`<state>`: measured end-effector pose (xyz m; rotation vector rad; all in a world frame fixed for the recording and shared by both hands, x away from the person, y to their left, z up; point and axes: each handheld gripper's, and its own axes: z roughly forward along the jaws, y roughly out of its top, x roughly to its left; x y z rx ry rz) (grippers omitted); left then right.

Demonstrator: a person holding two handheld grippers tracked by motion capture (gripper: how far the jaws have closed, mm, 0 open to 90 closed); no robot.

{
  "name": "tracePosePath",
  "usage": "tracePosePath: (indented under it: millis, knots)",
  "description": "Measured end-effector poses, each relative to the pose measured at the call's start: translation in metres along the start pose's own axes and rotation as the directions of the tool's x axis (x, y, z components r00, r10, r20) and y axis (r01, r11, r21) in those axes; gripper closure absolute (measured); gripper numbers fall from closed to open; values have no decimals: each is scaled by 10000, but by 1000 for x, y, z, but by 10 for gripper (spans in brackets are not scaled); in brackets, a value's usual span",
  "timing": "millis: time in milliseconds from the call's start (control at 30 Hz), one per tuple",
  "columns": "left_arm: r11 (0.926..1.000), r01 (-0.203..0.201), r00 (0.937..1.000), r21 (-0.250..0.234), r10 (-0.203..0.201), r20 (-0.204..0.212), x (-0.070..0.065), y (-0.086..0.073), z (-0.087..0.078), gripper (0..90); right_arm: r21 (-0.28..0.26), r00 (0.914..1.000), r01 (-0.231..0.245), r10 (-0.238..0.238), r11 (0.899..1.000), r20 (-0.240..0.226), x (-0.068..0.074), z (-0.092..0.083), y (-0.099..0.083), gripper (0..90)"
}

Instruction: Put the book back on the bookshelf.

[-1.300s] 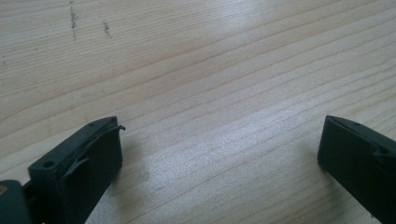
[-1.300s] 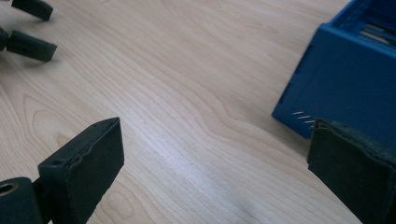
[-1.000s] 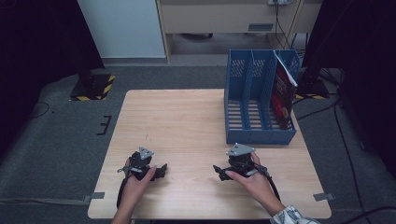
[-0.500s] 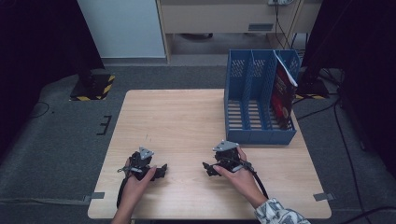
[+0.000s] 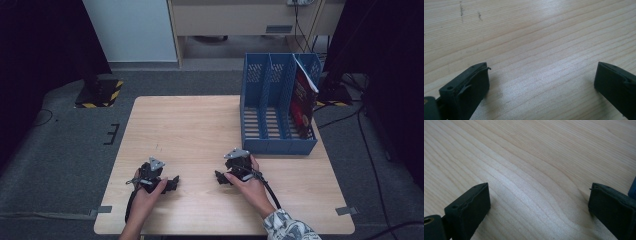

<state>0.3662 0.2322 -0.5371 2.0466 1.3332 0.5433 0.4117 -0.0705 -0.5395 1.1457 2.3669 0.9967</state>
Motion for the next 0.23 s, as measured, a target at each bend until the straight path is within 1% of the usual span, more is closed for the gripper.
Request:
tracePosePath:
  millis: [67,233]
  knots:
    - [10000,-1,10000,2,1,1,0,0,0,0,61,10000,33,-33,10000,-1,0,1,1,28]
    - [10000,-29,10000,4,29,27,-1,1,1,0,116,9999,-92,92,9999,44,0,1,1,22]
